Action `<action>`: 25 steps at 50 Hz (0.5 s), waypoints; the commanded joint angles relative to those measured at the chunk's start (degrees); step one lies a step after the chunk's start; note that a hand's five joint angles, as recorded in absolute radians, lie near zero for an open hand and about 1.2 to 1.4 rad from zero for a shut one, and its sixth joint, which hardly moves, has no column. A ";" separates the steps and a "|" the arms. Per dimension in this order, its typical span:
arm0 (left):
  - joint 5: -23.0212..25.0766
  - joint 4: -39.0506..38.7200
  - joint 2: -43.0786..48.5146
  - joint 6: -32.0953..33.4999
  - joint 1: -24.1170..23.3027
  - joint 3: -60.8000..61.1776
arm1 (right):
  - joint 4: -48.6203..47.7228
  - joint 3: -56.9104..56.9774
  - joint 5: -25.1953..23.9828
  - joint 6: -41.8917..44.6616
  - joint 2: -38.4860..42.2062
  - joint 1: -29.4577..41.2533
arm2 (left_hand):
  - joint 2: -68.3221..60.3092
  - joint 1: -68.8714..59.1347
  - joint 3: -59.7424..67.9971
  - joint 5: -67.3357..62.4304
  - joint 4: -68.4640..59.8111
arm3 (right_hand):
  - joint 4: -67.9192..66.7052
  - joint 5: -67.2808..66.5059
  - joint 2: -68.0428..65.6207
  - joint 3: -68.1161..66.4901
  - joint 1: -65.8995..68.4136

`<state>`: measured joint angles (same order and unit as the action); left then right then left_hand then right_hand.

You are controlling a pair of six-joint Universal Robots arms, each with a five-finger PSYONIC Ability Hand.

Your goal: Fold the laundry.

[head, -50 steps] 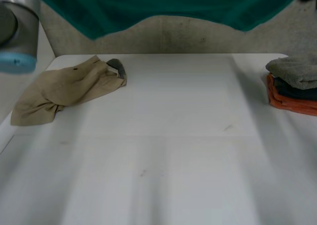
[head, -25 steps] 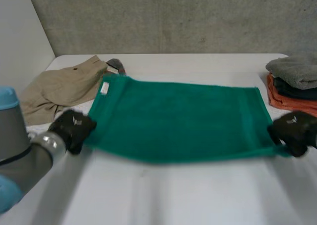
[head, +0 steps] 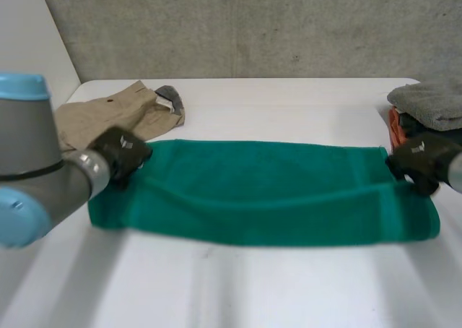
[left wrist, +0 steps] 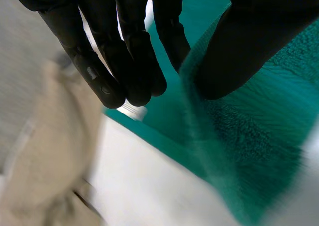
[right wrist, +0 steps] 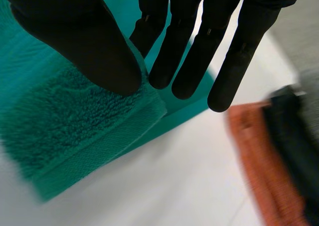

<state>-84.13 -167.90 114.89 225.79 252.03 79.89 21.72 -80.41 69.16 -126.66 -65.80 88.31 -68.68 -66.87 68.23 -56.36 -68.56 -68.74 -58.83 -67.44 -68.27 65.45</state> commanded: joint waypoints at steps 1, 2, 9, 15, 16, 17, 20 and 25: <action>-0.60 -10.68 15.07 -0.96 -1.37 -19.99 | -18.18 8.76 6.41 -9.21 9.61 4.58 | -11.32 -13.13 11.77 -13.64 -11.44 | -11.26 -11.17 -12.56 -11.73 14.55; -0.77 -11.30 16.67 -1.14 -1.46 -22.38 | -20.04 9.65 7.03 -9.39 10.85 5.03 | -11.32 -13.13 11.77 -13.64 -11.44 | -11.26 -11.17 -12.56 -11.73 14.55; -5.25 -9.74 32.30 -1.66 -2.68 -43.64 | -30.59 20.71 11.69 -9.84 21.91 7.84 | -11.32 -13.13 11.77 -13.64 -11.44 | -11.26 -11.17 -12.56 -11.73 14.55; -7.28 -4.02 38.31 -1.75 -5.23 -51.41 | -29.99 29.16 15.91 -9.75 29.84 10.30 | 58.68 56.87 -58.23 56.36 58.56 | 58.74 58.83 57.44 58.27 -55.45; -7.54 -3.41 38.22 -1.84 -5.50 -51.67 | -29.55 29.69 16.44 -9.83 30.02 10.30 | 58.68 56.87 -58.23 56.36 58.56 | 58.74 58.83 57.44 58.27 -55.45; -8.07 -2.53 37.70 -2.19 -5.85 -51.59 | -28.33 29.79 17.14 -10.44 29.94 10.39 | 58.68 56.87 -58.23 56.36 58.56 | 58.74 58.83 57.44 58.27 -55.45; -8.95 -2.08 35.24 -4.20 -6.11 -49.41 | -25.69 29.00 17.06 -12.20 28.27 10.39 | 58.68 56.87 -58.23 56.36 58.56 | 58.74 58.83 57.44 58.27 -55.45; -8.95 -2.17 28.92 -9.65 -6.20 -41.06 | -14.71 22.68 15.57 -16.78 21.42 8.99 | 58.68 56.87 -58.23 56.36 58.56 | 58.74 58.83 57.44 58.27 -55.45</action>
<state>-92.98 -170.09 150.84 221.67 245.98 29.90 -3.40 -51.62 86.18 -139.18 -37.71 98.66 -11.84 -10.82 11.92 -2.81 -11.46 -12.19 -2.46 -11.95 -11.93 12.85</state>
